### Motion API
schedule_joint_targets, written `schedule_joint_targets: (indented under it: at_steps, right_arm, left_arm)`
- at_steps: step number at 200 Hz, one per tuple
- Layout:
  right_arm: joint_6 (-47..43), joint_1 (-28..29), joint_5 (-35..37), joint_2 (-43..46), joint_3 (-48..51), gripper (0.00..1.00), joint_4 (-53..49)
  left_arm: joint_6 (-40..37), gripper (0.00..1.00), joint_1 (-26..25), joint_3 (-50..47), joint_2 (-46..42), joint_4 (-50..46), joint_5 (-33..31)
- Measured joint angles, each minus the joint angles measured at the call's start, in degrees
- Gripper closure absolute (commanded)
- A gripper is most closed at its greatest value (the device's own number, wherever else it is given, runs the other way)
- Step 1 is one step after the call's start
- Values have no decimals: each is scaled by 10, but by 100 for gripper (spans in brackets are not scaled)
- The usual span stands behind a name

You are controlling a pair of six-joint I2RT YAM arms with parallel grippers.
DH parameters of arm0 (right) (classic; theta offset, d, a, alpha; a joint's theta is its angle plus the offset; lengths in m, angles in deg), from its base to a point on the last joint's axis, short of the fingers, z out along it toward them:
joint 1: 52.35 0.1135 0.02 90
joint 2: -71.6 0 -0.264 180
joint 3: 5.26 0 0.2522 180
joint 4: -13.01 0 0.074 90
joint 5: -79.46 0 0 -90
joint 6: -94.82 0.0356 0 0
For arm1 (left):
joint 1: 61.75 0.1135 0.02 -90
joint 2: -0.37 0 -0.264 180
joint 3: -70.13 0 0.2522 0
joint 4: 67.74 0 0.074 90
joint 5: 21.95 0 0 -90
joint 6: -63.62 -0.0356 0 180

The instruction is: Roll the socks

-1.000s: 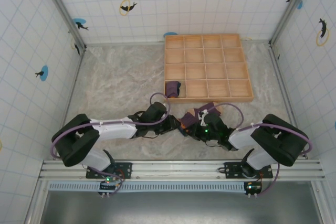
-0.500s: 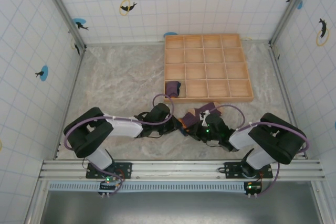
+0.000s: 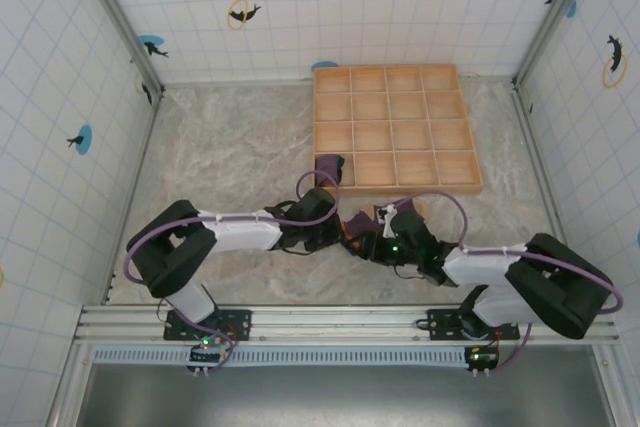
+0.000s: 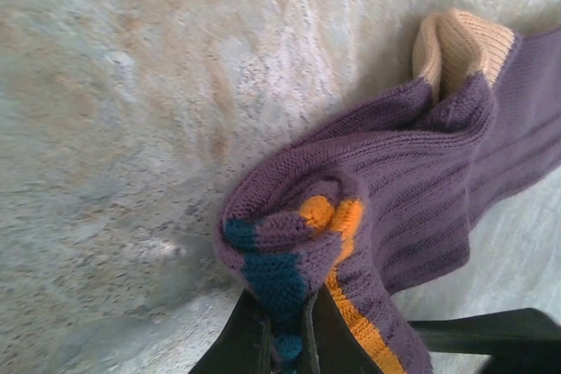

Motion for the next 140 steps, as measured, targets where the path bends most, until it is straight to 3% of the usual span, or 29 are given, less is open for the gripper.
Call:
schedule_joint_targets:
  at_steps: [34,68,107,140]
  right_arm:
    - [-116,30,53,50,-50,33,-113]
    - [-241,99,157,71,-64,28,-178]
    - [-391,189,286,64,-65,34,-182]
    - [-509,250,366,28,-59,38,-121]
  left_arm:
    - [-13,100,4,38,-1,-85,-2]
    - [-23,100,10,56,-2,-137,-1]
    - [-30,100,16,64,-2,-162,3]
    - [-37,100,18,68,-2,-171,8]
